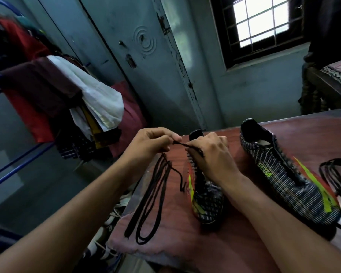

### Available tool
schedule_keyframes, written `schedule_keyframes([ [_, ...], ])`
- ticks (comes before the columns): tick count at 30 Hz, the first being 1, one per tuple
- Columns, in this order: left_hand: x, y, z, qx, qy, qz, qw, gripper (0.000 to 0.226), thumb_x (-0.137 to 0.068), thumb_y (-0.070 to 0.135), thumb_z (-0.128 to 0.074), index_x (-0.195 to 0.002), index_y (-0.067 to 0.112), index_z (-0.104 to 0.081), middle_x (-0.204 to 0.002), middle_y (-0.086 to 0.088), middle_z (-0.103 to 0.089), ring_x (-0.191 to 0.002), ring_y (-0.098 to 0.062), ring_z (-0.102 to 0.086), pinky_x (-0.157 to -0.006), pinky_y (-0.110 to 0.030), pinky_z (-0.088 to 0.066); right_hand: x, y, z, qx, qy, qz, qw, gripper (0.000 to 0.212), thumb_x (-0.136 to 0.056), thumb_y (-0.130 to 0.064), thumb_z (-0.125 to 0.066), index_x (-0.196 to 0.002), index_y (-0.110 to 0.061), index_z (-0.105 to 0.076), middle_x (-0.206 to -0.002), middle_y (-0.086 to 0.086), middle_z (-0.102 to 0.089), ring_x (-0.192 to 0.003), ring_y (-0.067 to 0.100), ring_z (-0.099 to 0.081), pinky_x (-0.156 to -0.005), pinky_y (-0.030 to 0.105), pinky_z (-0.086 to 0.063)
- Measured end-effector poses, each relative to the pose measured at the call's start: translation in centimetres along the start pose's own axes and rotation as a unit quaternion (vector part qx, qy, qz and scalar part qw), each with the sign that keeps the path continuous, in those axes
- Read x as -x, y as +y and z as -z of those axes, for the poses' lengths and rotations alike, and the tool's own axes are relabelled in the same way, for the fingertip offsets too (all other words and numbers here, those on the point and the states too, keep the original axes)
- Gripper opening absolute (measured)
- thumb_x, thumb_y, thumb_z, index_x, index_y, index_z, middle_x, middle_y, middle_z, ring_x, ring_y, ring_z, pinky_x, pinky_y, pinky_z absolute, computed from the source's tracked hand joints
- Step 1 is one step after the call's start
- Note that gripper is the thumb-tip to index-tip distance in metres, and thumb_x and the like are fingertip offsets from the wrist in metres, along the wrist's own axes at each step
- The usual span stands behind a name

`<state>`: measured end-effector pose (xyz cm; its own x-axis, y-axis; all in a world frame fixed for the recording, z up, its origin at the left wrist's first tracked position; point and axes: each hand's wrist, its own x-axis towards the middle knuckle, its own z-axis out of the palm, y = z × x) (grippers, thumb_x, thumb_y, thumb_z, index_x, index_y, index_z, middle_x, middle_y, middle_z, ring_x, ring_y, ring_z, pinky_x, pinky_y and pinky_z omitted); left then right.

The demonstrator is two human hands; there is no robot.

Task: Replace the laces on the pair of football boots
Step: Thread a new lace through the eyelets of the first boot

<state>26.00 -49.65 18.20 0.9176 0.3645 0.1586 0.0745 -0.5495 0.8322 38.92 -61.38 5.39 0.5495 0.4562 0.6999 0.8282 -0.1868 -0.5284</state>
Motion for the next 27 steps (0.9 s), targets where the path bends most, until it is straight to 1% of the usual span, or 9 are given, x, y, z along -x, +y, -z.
schedule_keyframes([
  [2,0.4,0.2,0.3,0.040,-0.007,0.011,0.999,0.022,-0.097,-0.002,-0.059,-0.100,0.007,-0.079,-0.090,-0.001,-0.076,-0.085,-0.015,-0.063,-0.084,-0.033,-0.049,0.1,-0.5,0.1,0.001,0.016,-0.011,1.000,0.037,-0.102,-0.052,-0.046,-0.111,-0.029,-0.074,-0.092,-0.009,-0.072,-0.091,0.018,-0.056,-0.088,0.042,-0.036],
  [4,0.8,0.4,0.5,0.025,-0.012,0.000,1.000,0.020,-0.097,-0.001,-0.063,-0.108,0.007,-0.078,-0.086,0.000,-0.073,-0.075,-0.008,-0.063,-0.073,-0.023,-0.051,0.1,-0.6,0.1,0.031,0.019,-0.021,0.999,0.029,-0.100,-0.047,-0.055,-0.111,-0.027,-0.072,-0.095,-0.007,-0.073,-0.092,0.020,-0.059,-0.090,0.045,-0.040],
  [9,0.8,0.9,1.5,-0.058,-0.012,-0.043,0.997,0.019,-0.094,0.000,-0.069,-0.104,0.012,-0.079,-0.086,-0.008,-0.066,-0.073,-0.015,-0.054,-0.058,-0.018,-0.045,0.1,0.1,0.3,0.090,-0.048,-0.057,0.993,0.018,-0.096,-0.043,-0.064,-0.103,-0.029,-0.074,-0.104,-0.008,-0.064,-0.099,0.021,-0.053,-0.084,0.038,-0.031],
  [12,0.5,1.2,2.0,-0.103,-0.053,0.025,0.993,0.023,-0.093,0.029,-0.073,-0.114,0.023,-0.076,-0.094,0.003,-0.072,-0.075,-0.012,-0.062,-0.061,-0.022,-0.052,0.3,-0.1,0.0,0.080,-0.054,-0.026,0.995,0.014,-0.094,-0.037,-0.068,-0.099,-0.027,-0.077,-0.106,-0.008,-0.061,-0.103,0.020,-0.050,-0.086,0.040,-0.036],
  [15,-0.2,-0.3,0.7,-0.197,-0.101,0.078,0.972,0.058,-0.081,0.065,-0.065,-0.130,0.033,-0.066,-0.114,0.009,-0.073,-0.094,-0.001,-0.069,-0.078,-0.025,-0.054,0.6,-0.1,-0.4,0.070,-0.051,0.006,0.996,0.016,-0.094,-0.035,-0.066,-0.096,-0.024,-0.077,-0.103,-0.008,-0.062,-0.103,0.020,-0.051,-0.086,0.038,-0.034],
  [17,-0.6,-1.8,-1.0,-0.148,-0.118,0.077,0.979,0.042,-0.093,0.052,-0.065,-0.124,0.023,-0.070,-0.104,0.002,-0.076,-0.089,-0.007,-0.069,-0.078,-0.026,-0.051,0.6,-0.2,-0.3,0.051,-0.035,0.004,0.998,0.021,-0.095,-0.038,-0.063,-0.093,-0.022,-0.076,-0.100,-0.008,-0.063,-0.099,0.019,-0.052,-0.084,0.040,-0.037],
  [21,-1.5,-4.0,-2.9,-0.059,-0.031,0.062,0.996,0.015,-0.097,0.020,-0.071,-0.108,0.011,-0.077,-0.077,-0.002,-0.075,-0.069,-0.011,-0.068,-0.069,-0.032,-0.055,0.5,-0.3,0.4,0.054,0.002,-0.015,0.998,0.033,-0.092,-0.044,-0.051,-0.093,-0.021,-0.075,-0.098,-0.006,-0.065,-0.097,0.021,-0.057,-0.084,0.045,-0.043],
  [25,-1.3,-3.1,-2.5,-0.284,0.019,-0.042,0.958,0.009,-0.095,0.032,-0.073,-0.098,0.029,-0.081,-0.063,0.013,-0.067,-0.057,0.005,-0.058,-0.056,-0.014,-0.042,0.4,-0.6,0.6,0.074,-0.011,-0.013,0.997,0.036,-0.097,-0.045,-0.047,-0.096,-0.021,-0.073,-0.098,-0.005,-0.063,-0.094,0.020,-0.057,-0.079,0.043,-0.045],
  [27,-0.7,-2.4,-2.0,-0.332,0.022,-0.075,0.940,0.015,-0.097,0.037,-0.069,-0.097,0.028,-0.081,-0.071,0.012,-0.071,-0.065,0.004,-0.062,-0.061,-0.022,-0.049,0.3,-0.5,0.7,0.080,-0.004,-0.017,0.997,0.032,-0.099,-0.042,-0.049,-0.095,-0.020,-0.072,-0.096,-0.004,-0.062,-0.091,0.021,-0.057,-0.076,0.042,-0.048],
])
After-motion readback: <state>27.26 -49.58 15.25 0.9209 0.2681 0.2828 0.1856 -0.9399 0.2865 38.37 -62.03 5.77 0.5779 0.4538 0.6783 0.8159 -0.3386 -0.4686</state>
